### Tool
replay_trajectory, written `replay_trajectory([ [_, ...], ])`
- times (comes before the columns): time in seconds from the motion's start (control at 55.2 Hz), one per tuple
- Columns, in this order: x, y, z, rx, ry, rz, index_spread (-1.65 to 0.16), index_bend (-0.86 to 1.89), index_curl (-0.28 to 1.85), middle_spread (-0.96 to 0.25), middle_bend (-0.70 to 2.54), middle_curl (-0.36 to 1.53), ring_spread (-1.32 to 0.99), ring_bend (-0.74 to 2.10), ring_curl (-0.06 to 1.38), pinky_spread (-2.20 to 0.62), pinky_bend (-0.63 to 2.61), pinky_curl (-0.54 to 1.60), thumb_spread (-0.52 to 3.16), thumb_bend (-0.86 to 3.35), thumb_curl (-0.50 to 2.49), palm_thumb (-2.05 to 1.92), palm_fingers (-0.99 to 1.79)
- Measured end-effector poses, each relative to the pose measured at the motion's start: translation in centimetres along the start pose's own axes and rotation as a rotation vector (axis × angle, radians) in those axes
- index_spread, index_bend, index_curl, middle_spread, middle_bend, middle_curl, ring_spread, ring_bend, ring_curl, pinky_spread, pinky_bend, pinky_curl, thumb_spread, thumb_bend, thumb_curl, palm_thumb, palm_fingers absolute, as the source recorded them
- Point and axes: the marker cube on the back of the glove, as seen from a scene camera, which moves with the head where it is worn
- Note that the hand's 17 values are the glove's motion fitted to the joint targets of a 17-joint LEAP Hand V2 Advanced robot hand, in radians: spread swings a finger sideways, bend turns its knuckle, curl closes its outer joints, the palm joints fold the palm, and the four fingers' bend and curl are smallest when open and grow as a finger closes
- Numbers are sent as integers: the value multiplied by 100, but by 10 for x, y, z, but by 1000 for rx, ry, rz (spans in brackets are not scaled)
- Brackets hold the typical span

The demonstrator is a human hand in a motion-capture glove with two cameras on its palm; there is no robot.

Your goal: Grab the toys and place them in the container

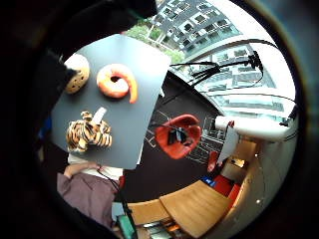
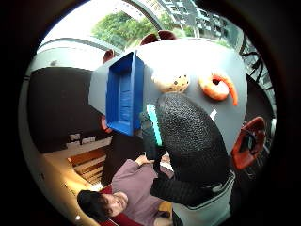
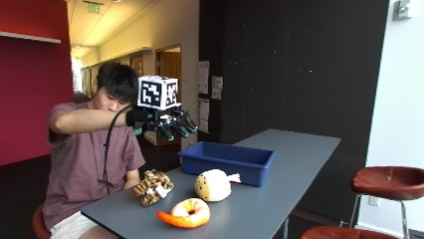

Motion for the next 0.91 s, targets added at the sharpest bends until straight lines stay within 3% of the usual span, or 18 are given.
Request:
replay_trajectory([
  [0.163, -1, -4, 3, -12, -13, -20, -20, 14, 8, -4, 13, 6, -4, 30, 8, 3, 68, 21, 98, -4, 3, -7, -7],
  [0.326, -3, 5, 3, -23, 16, -37, -23, 15, 13, -5, 15, 10, -5, 33, 12, 3, 73, 25, 123, -5, 6, -8, -10],
  [0.543, -20, 39, 9, -54, 50, -173, -24, 14, 18, -4, 15, 15, -5, 35, 16, 3, 73, 27, 134, -5, 9, -9, -13],
  [0.652, -18, 62, 32, -106, 200, -454, -22, 6, 17, -4, 17, 18, -6, 37, 18, 3, 75, 29, 131, -3, 12, -4, -17],
  [0.724, -38, 73, 57, -148, 146, -344, -22, 3, 15, -3, 18, 20, -5, 39, 20, 3, 76, 30, 128, -3, 15, -3, -21],
  [0.905, -37, 78, 135, -262, 303, -447, -21, 0, 10, 0, 15, 23, -5, 39, 22, 2, 79, 32, 122, -2, 20, -1, -31],
])
